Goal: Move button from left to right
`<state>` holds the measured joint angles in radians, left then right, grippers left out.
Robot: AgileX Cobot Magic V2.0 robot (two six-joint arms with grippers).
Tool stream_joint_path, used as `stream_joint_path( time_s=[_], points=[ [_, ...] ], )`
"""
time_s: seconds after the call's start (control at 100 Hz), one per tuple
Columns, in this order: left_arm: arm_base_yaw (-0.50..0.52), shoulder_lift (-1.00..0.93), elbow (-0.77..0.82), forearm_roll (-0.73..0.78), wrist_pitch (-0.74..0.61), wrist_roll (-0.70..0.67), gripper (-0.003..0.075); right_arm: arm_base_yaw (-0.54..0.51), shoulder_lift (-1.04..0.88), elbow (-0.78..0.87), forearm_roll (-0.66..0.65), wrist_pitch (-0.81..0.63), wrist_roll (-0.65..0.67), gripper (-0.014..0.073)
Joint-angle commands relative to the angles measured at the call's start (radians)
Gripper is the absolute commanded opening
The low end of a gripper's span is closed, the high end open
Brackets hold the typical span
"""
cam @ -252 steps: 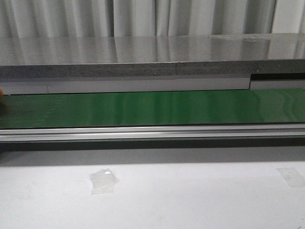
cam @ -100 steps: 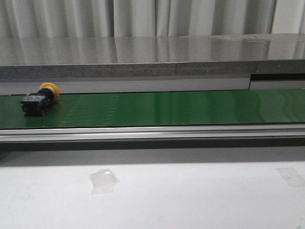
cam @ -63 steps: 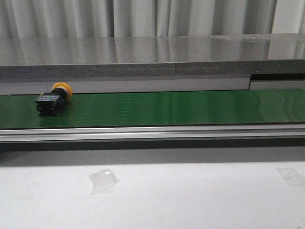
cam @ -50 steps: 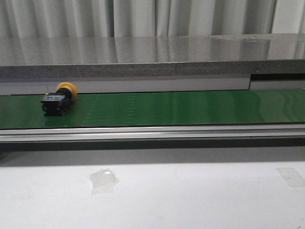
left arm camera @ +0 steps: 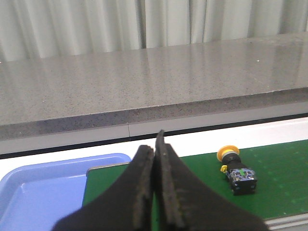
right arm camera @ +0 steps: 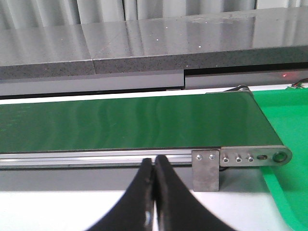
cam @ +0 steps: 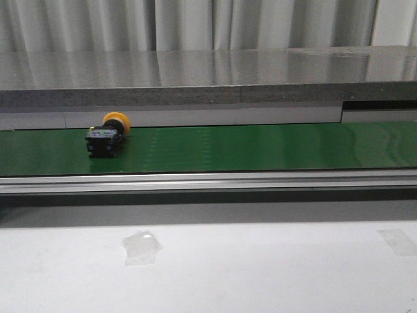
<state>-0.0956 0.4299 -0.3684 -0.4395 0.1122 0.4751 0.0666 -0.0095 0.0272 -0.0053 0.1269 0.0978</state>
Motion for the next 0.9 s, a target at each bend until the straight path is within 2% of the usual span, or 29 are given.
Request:
stream_joint_path(
  time_s=[0.0, 0.22, 0.3, 0.53, 0.89],
  points=[
    [-0.006, 0.003, -0.027, -0.015, -0.079, -0.003, -0.002, 0.0, -0.019, -0.016, -0.012, -0.1, -0.002, -0.0068],
    [-0.006, 0.003, -0.027, -0.015, -0.079, -0.003, -0.002, 0.0, -0.019, -0.019, -0.007, -0.21, -0.002, -0.0068],
    [-0.006, 0.003, -0.027, -0.015, -0.079, -0.003, -0.002, 0.0, -0.018, -0.045, 0.014, -0.196, -0.002, -0.0068],
    [-0.006, 0.003, -0.027, -0.015, -0.079, -0.003, -0.002, 0.0, 0.074, -0.233, 0.049, 0.048, -0.002, -0.0068],
    [-0.006, 0.003, -0.027, -0.015, -0.079, -0.003, -0.002, 0.0, 0.481, -0.618, 0.049, 0.416, -0.002, -0.0068]
  ],
)
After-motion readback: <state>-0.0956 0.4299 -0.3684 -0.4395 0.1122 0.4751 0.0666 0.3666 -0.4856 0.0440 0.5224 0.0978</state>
